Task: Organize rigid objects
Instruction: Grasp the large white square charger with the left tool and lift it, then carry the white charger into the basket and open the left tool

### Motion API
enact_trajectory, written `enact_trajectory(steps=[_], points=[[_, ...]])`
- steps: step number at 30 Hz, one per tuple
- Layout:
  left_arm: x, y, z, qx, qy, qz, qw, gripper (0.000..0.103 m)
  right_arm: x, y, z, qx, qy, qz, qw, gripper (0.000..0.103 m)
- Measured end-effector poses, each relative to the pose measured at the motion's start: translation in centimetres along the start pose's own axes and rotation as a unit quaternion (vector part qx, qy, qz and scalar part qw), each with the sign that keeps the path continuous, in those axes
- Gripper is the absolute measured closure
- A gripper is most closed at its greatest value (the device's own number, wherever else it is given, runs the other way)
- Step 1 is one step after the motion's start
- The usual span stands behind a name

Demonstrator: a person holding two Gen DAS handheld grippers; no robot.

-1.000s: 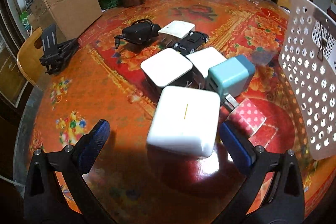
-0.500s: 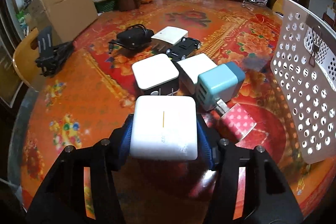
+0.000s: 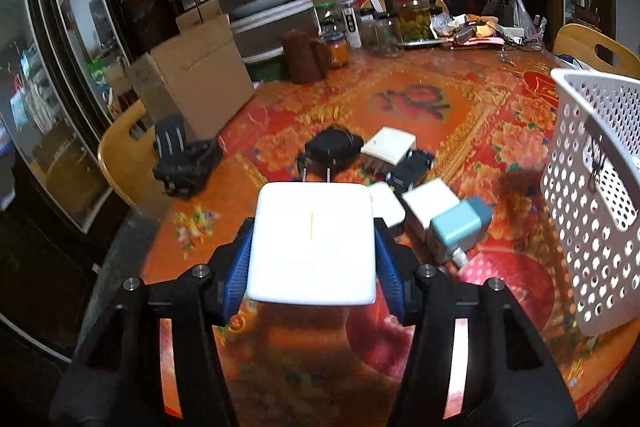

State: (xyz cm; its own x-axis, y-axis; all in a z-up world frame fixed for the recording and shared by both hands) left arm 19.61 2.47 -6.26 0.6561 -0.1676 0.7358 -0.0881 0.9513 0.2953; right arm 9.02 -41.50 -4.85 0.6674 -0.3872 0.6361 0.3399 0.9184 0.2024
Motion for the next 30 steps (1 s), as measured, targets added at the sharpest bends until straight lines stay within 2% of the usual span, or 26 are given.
enact_trajectory(steps=[9, 17, 22, 27, 30], points=[[4.3, -3.0, 3.1, 0.0, -0.036, -0.03, 0.9989, 0.05, 0.0, 0.0, -0.1, 0.001, 0.0, 0.001, 1.0, 0.09], [8.1, -8.8, 8.1, -0.024, -0.086, -0.078, 0.993, 0.05, -0.1, 0.0, -0.1, 0.001, 0.0, 0.001, 1.0, 0.09], [9.4, -12.7, 9.7, -0.041, -0.093, -0.103, 0.9895, 0.05, -0.1, -0.1, -0.1, 0.002, 0.0, 0.001, 1.0, 0.09], [10.4, -15.6, 10.0, -0.07, -0.081, -0.113, 0.9877, 0.05, -0.2, -0.1, -0.1, 0.004, -0.001, 0.002, 1.0, 0.09], [10.6, -17.2, 10.0, -0.069, -0.079, -0.124, 0.9867, 0.05, -0.2, -0.2, -0.1, 0.009, 0.0, 0.001, 1.0, 0.09]])
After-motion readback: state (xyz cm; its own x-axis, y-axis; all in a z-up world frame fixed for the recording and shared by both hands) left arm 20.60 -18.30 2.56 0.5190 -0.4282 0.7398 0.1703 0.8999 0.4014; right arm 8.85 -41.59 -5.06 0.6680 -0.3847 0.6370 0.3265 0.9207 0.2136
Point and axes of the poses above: each gripper's, at about its wrist camera, not at the fingertips, and z roughly against the way its jaws point, y to its left, x to its top, the point moved 1 cm from there along -z, roughly the way its jaws point, and after that the axes turned 4 degrees about x, right-handed, at the moved point
